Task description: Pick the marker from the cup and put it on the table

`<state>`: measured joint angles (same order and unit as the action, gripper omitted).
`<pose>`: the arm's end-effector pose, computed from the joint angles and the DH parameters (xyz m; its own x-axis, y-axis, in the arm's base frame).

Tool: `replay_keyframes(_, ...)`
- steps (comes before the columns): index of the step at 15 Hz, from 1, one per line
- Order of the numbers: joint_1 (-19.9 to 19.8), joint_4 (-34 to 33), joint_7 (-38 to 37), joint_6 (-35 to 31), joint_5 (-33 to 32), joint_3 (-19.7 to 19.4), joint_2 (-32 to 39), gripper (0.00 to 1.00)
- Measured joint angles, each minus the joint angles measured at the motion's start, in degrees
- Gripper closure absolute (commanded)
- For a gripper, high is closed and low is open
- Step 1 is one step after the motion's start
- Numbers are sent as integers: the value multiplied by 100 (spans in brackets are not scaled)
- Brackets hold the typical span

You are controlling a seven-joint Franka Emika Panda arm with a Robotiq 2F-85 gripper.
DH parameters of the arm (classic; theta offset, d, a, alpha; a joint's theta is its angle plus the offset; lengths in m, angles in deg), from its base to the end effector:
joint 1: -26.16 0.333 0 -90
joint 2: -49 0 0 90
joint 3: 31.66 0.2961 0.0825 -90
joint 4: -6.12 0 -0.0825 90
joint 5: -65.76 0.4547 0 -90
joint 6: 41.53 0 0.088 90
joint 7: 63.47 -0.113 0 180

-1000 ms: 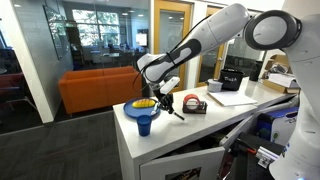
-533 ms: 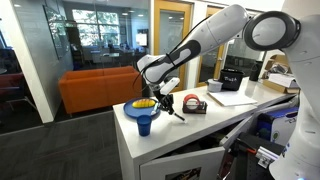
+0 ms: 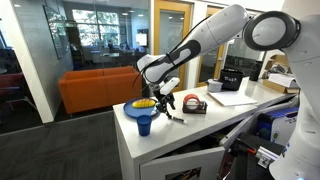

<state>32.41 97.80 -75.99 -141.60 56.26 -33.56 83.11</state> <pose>0.6817 0.0373 0.1945 0.9119 -0.1190 -0.3928 -0.0218 -0.9697 0.2431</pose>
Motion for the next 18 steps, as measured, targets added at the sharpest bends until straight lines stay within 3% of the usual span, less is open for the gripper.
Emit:
replay_keyframes(1,0,-5,0,-7,1,0,0,0)
replay_keyframes(6,5,-94,0,-257,152,58,-171,0)
replay_keyframes(18,16,69,43,-817,748,353,-1686,0)
